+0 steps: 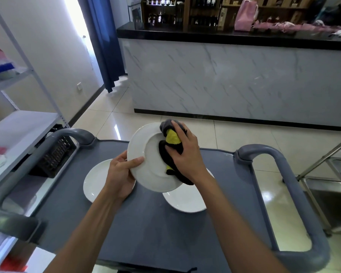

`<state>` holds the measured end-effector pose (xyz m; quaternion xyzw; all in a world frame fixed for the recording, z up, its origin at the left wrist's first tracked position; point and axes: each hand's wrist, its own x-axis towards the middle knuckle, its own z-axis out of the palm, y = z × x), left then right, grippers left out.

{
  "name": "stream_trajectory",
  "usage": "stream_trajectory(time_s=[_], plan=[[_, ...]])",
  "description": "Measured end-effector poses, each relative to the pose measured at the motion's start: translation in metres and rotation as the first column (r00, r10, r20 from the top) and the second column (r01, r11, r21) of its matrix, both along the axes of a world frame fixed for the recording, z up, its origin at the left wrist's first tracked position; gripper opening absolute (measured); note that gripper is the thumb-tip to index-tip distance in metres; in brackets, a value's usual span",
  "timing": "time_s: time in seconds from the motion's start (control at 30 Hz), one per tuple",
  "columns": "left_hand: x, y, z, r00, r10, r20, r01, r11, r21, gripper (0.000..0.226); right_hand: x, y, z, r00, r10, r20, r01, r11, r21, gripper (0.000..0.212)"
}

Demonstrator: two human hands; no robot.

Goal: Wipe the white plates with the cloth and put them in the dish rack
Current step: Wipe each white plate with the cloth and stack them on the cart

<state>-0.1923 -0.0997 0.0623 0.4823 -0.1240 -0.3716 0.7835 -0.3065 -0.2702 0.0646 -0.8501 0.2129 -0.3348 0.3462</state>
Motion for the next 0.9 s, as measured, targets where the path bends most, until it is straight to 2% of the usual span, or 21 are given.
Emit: stream_trajectory(time_s=[0.2,0.3,0.43,0.53,0.6,0.7,0.8,0.9], plan=[[0.004,-0.013,0.0,0.999,-0.026,0.028,0.026,1.0,0.008,0.034,-0.029,0.0,-0.018,0.983,-0.151,0.107,0.124,0.967,0.224,0.064],[0.002,-0.023,0.002,0.997,-0.031,0.075,0.029,0.999,0.028,0.039,-0.046,-0.004,-0.024,0.97,-0.208,0.13,0.168,0.949,0.266,0.059],[-0.004,-0.036,0.003,0.979,-0.055,0.194,0.043,0.997,0.063,0.039,-0.068,-0.008,-0.03,0.975,-0.211,0.065,0.188,0.948,0.258,0.062],[-0.013,-0.048,0.003,0.916,-0.088,0.392,0.041,0.991,0.125,0.036,-0.082,-0.011,-0.031,0.965,-0.259,0.046,0.239,0.937,0.254,0.062],[-0.019,-0.057,0.003,0.782,-0.121,0.612,-0.035,0.971,0.237,0.024,-0.09,-0.012,-0.03,0.956,-0.292,0.042,0.275,0.934,0.229,0.062],[-0.027,-0.069,-0.003,0.45,-0.246,0.858,-0.143,0.929,0.341,0.009,-0.102,-0.013,-0.026,0.94,-0.339,0.04,0.327,0.927,0.182,0.062],[-0.04,-0.077,-0.013,0.112,-0.27,0.956,-0.163,0.944,0.286,0.026,-0.116,-0.014,-0.025,0.935,-0.352,0.043,0.338,0.921,0.191,0.06],[-0.047,-0.08,-0.023,-0.154,-0.333,0.93,-0.156,0.938,0.31,0.031,-0.129,-0.012,-0.028,0.925,-0.375,0.054,0.357,0.91,0.211,0.059]])
